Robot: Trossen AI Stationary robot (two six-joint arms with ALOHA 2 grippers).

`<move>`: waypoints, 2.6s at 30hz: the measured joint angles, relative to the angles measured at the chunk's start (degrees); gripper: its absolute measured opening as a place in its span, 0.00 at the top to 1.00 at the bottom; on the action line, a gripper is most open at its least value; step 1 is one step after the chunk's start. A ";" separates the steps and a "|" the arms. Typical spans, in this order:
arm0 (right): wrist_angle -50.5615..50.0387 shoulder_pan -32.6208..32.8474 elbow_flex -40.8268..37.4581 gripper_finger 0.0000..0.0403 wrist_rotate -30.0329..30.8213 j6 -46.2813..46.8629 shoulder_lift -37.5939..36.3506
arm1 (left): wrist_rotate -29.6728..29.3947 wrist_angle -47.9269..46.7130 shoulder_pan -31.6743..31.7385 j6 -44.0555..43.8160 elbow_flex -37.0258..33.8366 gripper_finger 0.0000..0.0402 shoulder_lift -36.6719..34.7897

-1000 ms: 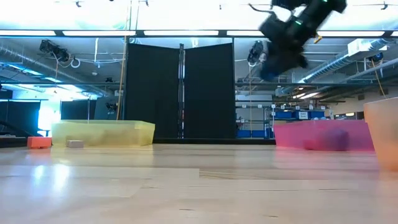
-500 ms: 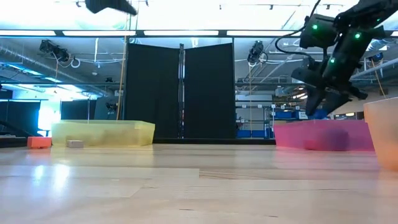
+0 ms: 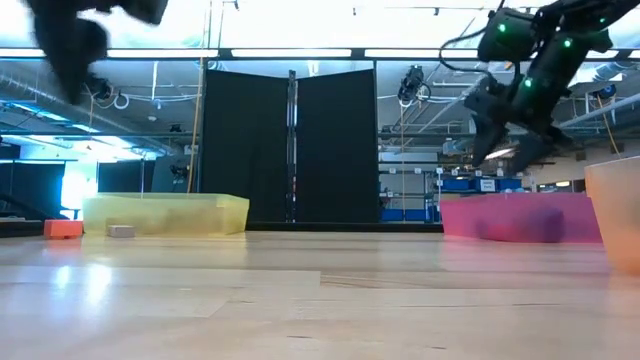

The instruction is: Sort blocks by size

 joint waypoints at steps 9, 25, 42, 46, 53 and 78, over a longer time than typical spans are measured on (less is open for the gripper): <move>4.40 2.07 5.66 0.10 -1.98 -5.01 0.00 | 19.80 -8.94 -1.82 -8.55 0.00 0.06 14.03; 11.21 4.83 6.31 0.11 -6.04 -5.59 0.00 | 32.73 -7.23 -7.76 -7.45 -0.02 0.06 30.61; 12.20 5.12 6.31 0.12 -6.07 -3.70 0.00 | 31.72 -4.18 -14.60 -12.72 -0.04 0.06 32.70; 13.67 5.16 6.31 0.12 -6.11 -2.04 0.00 | 33.14 3.40 -14.88 -12.93 -0.07 0.06 32.70; 15.79 6.51 6.31 0.13 -6.13 -1.96 0.00 | 32.78 7.08 -14.86 -14.90 -2.31 0.06 32.70; 16.76 8.83 6.28 0.13 -6.11 -1.90 0.00 | 37.41 7.83 -19.03 -17.23 -5.66 0.07 32.64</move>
